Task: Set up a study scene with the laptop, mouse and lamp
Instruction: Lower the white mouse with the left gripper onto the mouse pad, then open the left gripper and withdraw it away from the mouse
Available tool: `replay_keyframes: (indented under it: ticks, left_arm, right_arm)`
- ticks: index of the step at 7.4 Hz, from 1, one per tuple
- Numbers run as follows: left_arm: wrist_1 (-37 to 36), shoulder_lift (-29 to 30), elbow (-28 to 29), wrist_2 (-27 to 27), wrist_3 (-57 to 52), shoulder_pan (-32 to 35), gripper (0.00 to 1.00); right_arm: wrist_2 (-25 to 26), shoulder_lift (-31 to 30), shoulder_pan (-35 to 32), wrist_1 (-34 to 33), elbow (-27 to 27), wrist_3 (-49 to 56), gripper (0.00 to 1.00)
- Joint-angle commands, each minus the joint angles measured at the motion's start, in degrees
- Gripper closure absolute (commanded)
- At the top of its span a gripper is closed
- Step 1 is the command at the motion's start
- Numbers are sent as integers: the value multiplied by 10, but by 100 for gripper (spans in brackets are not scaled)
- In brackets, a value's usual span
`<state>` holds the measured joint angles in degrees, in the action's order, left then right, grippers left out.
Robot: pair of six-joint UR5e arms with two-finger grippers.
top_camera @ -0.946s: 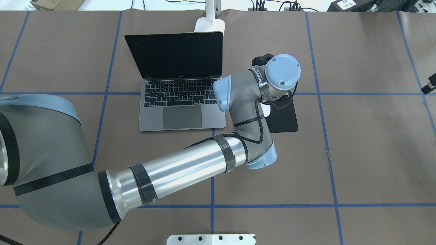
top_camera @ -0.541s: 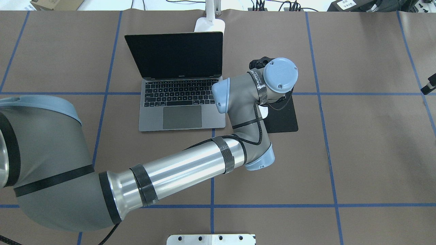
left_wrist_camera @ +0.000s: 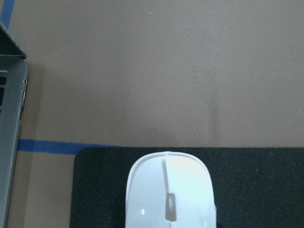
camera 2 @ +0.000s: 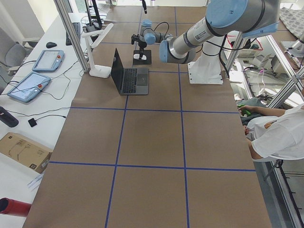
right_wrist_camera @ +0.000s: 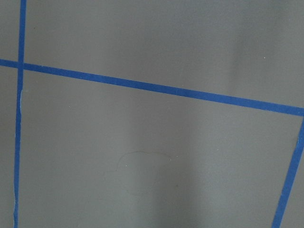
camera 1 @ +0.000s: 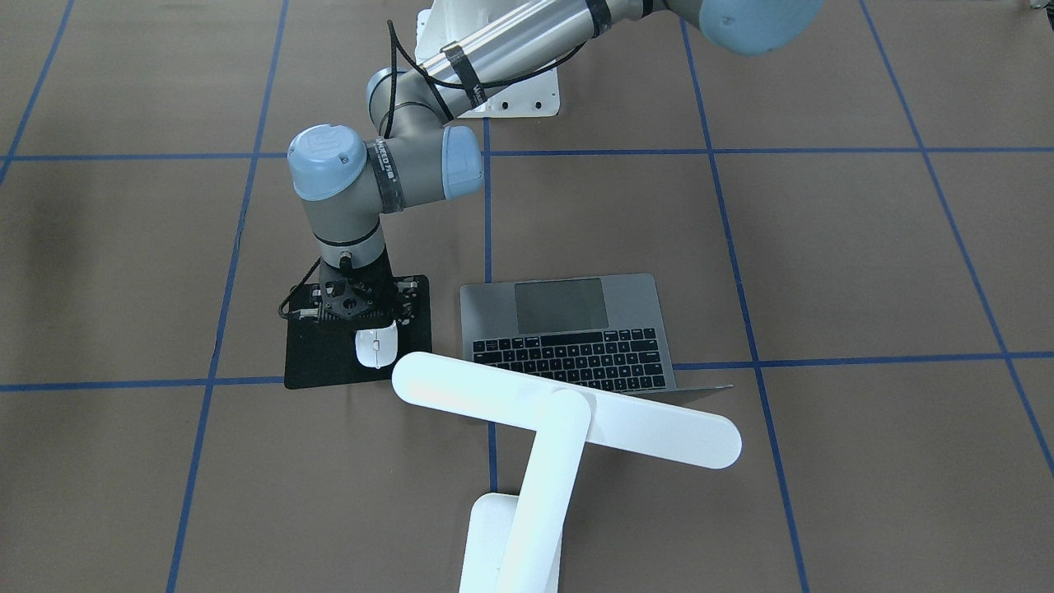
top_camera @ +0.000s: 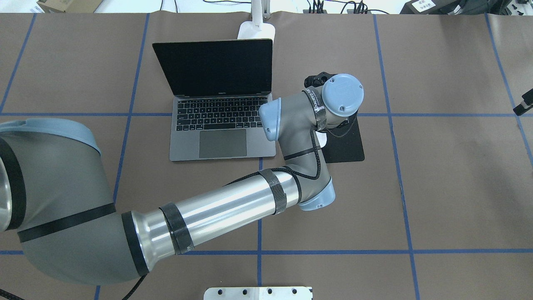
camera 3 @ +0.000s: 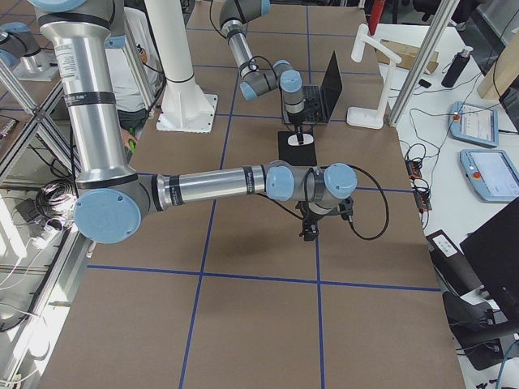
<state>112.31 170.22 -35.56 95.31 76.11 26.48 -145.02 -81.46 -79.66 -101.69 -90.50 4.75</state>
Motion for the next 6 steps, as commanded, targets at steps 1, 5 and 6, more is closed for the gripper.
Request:
replay_keyframes:
  ticks: [1,5,6]
  left_arm:
    - [2,-1,0,-1,-5,-1,23]
    - [-46,-33,-104,39,-38,26,0]
    - [-89,-103,-215,83,-53,39,0]
  right_arm:
    - [0,7,0,1,8,0,1]
    - [1,17,0,1,9,-1,1]
    - [1,17,0,1,9,0,1]
